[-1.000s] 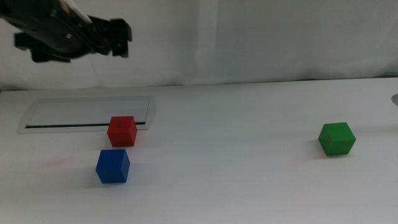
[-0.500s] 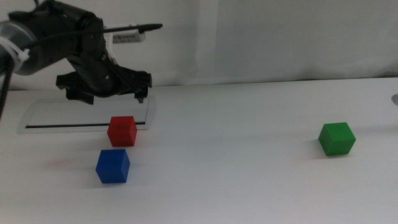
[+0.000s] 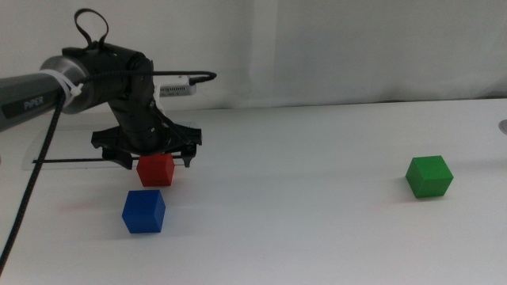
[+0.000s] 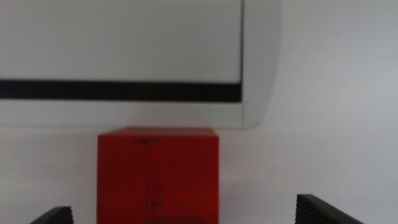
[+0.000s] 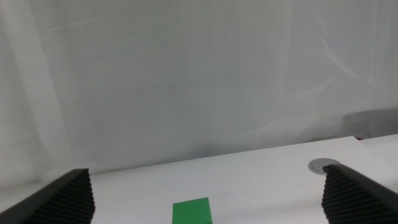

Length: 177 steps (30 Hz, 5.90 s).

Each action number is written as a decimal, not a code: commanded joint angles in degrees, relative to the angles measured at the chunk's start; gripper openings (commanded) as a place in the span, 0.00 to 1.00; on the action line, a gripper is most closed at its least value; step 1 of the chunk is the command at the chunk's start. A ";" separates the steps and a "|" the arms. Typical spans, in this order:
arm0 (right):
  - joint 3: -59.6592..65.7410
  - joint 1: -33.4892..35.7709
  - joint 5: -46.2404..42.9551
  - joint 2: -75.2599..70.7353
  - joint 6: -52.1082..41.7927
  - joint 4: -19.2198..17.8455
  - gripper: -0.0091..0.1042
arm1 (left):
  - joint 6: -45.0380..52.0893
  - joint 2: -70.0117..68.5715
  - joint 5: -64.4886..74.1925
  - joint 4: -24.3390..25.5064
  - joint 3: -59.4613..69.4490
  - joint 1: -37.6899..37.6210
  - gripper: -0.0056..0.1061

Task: Stack red cubes first, then green, then blue cubes in a specific spot.

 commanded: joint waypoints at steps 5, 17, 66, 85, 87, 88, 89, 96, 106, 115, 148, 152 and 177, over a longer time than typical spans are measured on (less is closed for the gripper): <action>0.30 -0.21 -0.47 -0.11 -0.37 -0.35 0.99 | 0.32 2.08 0.43 -0.74 -0.42 0.70 0.84; 0.30 -0.21 -0.47 -0.11 -0.37 -0.35 0.99 | 3.73 4.43 -3.06 -0.95 -0.42 1.18 0.84; 0.30 -0.21 -0.47 -0.11 -0.37 -0.19 0.99 | -25.49 -5.86 3.19 5.24 -0.42 -30.31 0.02; 0.30 -0.21 -0.47 -0.11 -0.37 -0.19 0.99 | -31.09 -0.09 1.97 2.05 2.49 -30.85 0.02; 0.30 -0.21 -0.47 -0.11 -0.37 -0.19 0.99 | -31.63 0.35 1.82 1.78 2.49 -30.85 0.02; 0.30 -0.21 -0.47 -0.11 -0.37 -0.19 0.99 | -31.63 0.48 1.34 1.78 2.49 -30.88 0.02; 0.30 -0.21 -0.47 -0.11 -0.37 -0.19 0.99 | -31.63 0.44 1.09 2.03 2.49 -30.88 0.02; 0.30 -0.21 -0.47 -0.11 -0.37 -0.19 0.99 | -33.35 0.97 -0.92 2.41 2.49 -30.97 0.02; 0.30 -0.21 -0.47 -0.11 -0.37 -0.19 0.99 | -32.28 3.28 -0.20 2.54 2.49 -31.00 0.02; 0.30 -0.21 -0.47 -0.11 -0.37 -0.19 0.99 | -28.35 3.17 -0.88 2.54 2.30 -31.00 0.53; 0.30 -0.21 -0.47 -0.11 -0.22 -0.19 0.99 | 8.04 -22.12 0.29 0.55 -2.18 7.38 0.88; 0.30 -0.21 -0.47 -0.11 -0.22 -0.19 0.99 | 11.09 -27.08 -1.10 0.53 -0.57 10.84 0.83; 0.30 -0.21 -0.91 -0.11 -0.22 -0.19 0.99 | 7.94 -94.06 -39.90 0.90 65.11 12.18 0.03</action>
